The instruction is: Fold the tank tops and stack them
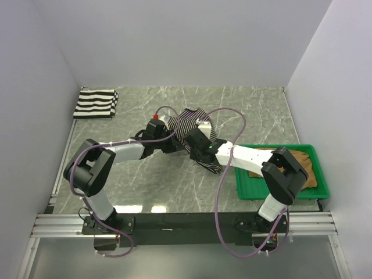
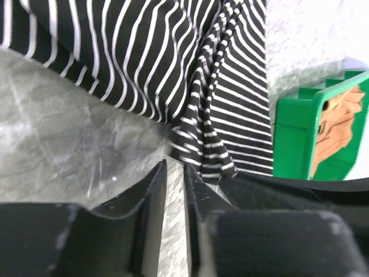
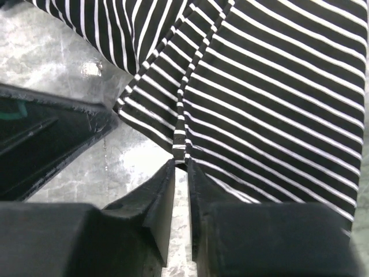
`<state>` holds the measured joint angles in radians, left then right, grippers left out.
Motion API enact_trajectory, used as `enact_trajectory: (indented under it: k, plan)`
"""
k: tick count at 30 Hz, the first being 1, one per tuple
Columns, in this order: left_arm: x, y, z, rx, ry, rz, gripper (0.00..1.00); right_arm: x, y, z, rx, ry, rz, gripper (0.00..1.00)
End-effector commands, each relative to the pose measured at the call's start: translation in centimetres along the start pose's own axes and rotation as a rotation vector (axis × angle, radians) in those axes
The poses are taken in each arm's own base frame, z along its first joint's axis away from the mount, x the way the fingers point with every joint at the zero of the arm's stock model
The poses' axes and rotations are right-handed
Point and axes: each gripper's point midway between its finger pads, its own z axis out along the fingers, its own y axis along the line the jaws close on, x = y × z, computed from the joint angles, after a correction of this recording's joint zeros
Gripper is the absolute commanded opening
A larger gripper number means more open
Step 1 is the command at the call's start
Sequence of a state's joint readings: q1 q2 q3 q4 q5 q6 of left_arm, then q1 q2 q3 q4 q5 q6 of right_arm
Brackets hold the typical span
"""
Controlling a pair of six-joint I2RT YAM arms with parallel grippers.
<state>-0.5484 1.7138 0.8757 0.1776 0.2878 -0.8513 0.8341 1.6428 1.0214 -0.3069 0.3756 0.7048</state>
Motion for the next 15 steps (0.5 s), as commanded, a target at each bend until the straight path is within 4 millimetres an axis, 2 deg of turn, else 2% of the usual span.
enact_trajectory:
  k: [1,2,4,5,6,7,10,15]
  plan:
    - [-1.5,-1.6,-1.3,0.012,-0.057,0.064,0.22,-2.2,0.8,0.4,-0.004,-0.055,0.039,0.16]
    - [-1.5,-1.6,-1.6,0.010,-0.063,0.066,0.23,-2.3,0.8,0.5,-0.003,-0.056,0.042,0.13]
    - [-1.9,-1.8,-2.0,0.006,-0.084,0.079,0.26,-2.3,0.7,0.8,0.002,-0.053,0.043,0.01]
    - [-2.0,-1.8,-2.1,-0.001,-0.081,0.083,0.28,-2.3,0.5,0.8,0.006,-0.052,0.045,0.00]
    - [-2.0,-1.8,-2.1,-0.004,-0.081,0.091,0.30,-2.2,0.4,0.8,0.010,-0.050,0.046,0.00]
    - [-2.2,-2.1,-2.2,0.004,-0.083,0.103,0.38,-2.3,0.4,0.5,0.008,-0.057,0.052,0.00]
    - [-2.7,-2.6,-2.1,0.011,-0.086,0.130,0.52,-2.3,-0.4,0.0,0.020,-0.068,0.066,0.00]
    - [-2.8,-1.0,-0.6,-0.072,-0.038,0.188,0.56,-2.2,-2.0,-1.1,0.062,-0.085,0.085,0.00]
